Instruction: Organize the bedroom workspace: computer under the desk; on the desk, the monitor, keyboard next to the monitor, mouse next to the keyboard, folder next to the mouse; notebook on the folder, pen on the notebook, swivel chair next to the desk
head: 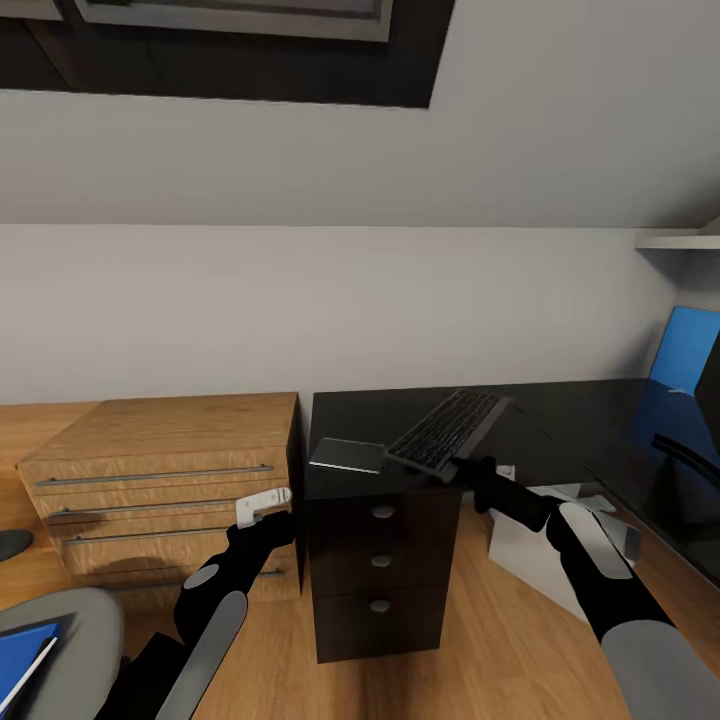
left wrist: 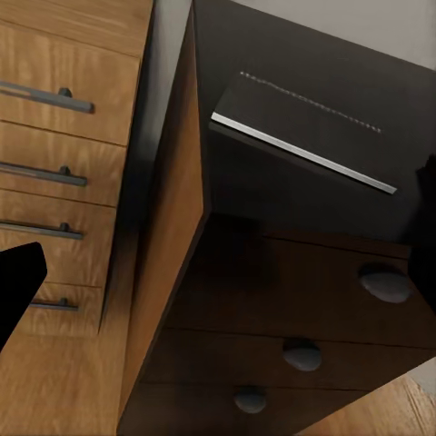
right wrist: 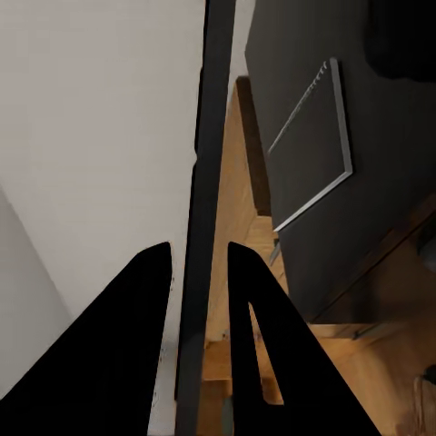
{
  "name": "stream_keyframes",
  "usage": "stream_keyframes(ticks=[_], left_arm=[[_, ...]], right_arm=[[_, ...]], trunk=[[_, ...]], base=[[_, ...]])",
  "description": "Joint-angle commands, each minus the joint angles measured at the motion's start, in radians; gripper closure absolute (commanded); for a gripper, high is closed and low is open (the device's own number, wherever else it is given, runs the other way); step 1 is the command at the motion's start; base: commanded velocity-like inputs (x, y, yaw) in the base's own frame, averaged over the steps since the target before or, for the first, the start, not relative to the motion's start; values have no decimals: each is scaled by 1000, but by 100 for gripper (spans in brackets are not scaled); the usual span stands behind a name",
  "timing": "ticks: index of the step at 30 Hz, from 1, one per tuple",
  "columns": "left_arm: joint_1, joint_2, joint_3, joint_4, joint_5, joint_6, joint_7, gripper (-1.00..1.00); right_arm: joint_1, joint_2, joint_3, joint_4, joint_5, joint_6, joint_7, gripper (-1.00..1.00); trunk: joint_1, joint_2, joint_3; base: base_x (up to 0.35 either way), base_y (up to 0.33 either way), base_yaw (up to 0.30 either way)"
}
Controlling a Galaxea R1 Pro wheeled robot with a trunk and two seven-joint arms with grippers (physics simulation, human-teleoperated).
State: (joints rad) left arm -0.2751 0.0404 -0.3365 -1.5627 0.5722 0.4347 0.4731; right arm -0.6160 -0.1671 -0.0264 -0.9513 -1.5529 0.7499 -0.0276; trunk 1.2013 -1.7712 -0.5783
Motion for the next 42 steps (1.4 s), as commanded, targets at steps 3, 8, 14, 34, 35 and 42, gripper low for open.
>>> stream_keyframes(ticks=[3, 8, 14, 34, 35, 42], left_arm=[[-1, 1, -2, -1, 10, 1, 10, -100], [-1, 1, -2, -1, 10, 1, 10, -100], [-1, 1, -2, -2, 9, 1, 10, -100], [-1, 0, 0, -54, 14, -3, 11, -100], [-1, 0, 0, -54, 14, -3, 11, -100], [-1, -1, 1, -54, 14, -3, 12, -100]], right_arm=[[-1, -1, -31, 1, -22, 12, -2, 100], [-1, -16, -55, 1, -49, 74, -3, 100], [-1, -64, -82, 17, -50, 132, -5, 100], [-1, -63, -136, 136, -40, 0, -8, 100], [-1, -62, -136, 136, -40, 0, -8, 100], [-1, -62, -134, 144, -39, -1, -9, 100]], trunk=[[0, -1, -1], [0, -1, -1], [0, -1, -1], [11, -22, -11], [15, -29, -14], [42, -78, -36]], base=[[0, 0, 0], [0, 0, 0], [0, 0, 0], [0, 0, 0], [0, 0, 0], [0, 0, 0]])
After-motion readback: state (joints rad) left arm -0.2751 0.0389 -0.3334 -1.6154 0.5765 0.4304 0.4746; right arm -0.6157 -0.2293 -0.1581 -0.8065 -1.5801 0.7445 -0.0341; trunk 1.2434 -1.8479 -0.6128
